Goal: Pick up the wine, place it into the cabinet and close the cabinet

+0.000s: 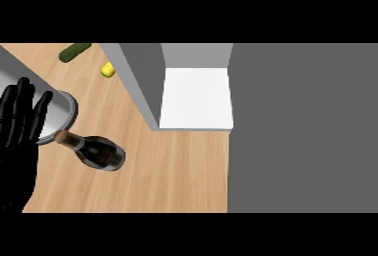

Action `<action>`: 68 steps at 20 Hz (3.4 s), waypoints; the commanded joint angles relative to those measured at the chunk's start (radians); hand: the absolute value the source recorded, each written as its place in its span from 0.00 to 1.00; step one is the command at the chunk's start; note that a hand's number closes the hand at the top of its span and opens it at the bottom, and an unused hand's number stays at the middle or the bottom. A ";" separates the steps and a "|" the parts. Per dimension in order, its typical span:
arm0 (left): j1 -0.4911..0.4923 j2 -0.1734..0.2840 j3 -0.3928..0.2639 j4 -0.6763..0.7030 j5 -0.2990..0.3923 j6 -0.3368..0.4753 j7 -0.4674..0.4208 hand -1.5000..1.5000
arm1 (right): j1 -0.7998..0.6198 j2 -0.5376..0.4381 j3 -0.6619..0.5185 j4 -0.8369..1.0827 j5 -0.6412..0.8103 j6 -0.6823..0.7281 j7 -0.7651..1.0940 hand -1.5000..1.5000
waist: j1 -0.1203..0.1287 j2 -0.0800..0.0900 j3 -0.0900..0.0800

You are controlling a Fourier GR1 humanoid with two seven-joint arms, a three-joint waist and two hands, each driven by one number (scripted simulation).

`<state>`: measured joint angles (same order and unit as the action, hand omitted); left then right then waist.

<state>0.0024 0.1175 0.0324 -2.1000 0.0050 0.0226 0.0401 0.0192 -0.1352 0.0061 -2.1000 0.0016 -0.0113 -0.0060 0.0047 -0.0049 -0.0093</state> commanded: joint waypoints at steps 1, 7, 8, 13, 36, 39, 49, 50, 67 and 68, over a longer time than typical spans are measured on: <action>-0.029 0.033 0.005 0.052 0.110 -0.114 -0.073 0.00 | -0.047 0.028 0.037 -0.040 0.023 -0.034 0.082 0.00 | -0.006 0.005 0.008; 0.008 0.081 -0.195 0.063 0.480 -0.482 -0.065 0.00 | 0.054 0.021 0.137 -0.048 -0.093 0.103 0.049 0.00 | -0.047 0.013 0.004; 0.043 0.099 -0.217 0.043 0.538 -0.532 -0.051 0.00 | 0.051 0.016 0.154 -0.072 -0.097 0.110 0.070 0.00 | -0.026 0.004 0.004; 0.168 0.293 -0.095 -0.046 0.875 -0.700 0.005 0.00 | 0.143 -0.012 0.143 -0.186 -0.166 0.130 0.154 0.00 | 0.002 -0.003 0.008; 0.421 0.436 0.220 -0.350 1.360 -0.615 0.231 0.00 | 0.004 -0.032 0.049 -0.388 -0.265 0.071 0.466 0.00 | 0.005 0.002 0.009; 0.392 0.415 0.268 -0.274 1.366 -0.678 0.246 0.00 | -0.047 -0.022 0.077 -0.390 -0.235 0.046 0.510 0.00 | 0.002 0.003 0.009; 0.282 0.365 0.263 -0.089 1.289 -0.641 0.307 0.00 | 0.014 -0.020 0.061 -0.444 -0.253 0.069 0.508 0.00 | -0.012 0.004 0.009; 0.222 0.402 0.280 -0.078 1.318 -0.593 0.320 0.00 | -0.060 0.000 0.112 -0.419 -0.206 0.027 0.568 0.00 | -0.009 0.004 0.009; -0.012 0.276 0.315 0.335 0.947 -0.697 0.240 0.00 | -0.029 0.011 0.087 -0.487 -0.216 0.047 0.579 0.00 | -0.017 0.004 0.009; -0.039 0.273 0.314 0.372 0.910 -0.707 0.233 0.00 | -0.037 0.011 0.075 -0.420 -0.232 0.077 0.525 0.00 | -0.015 0.005 0.009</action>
<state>0.0277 0.4103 0.3474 -1.8221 1.0057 -0.6669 0.2930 -0.0711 -0.1309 0.0887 -2.4300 -0.1681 0.0459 0.5205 -0.0093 -0.0002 -0.0004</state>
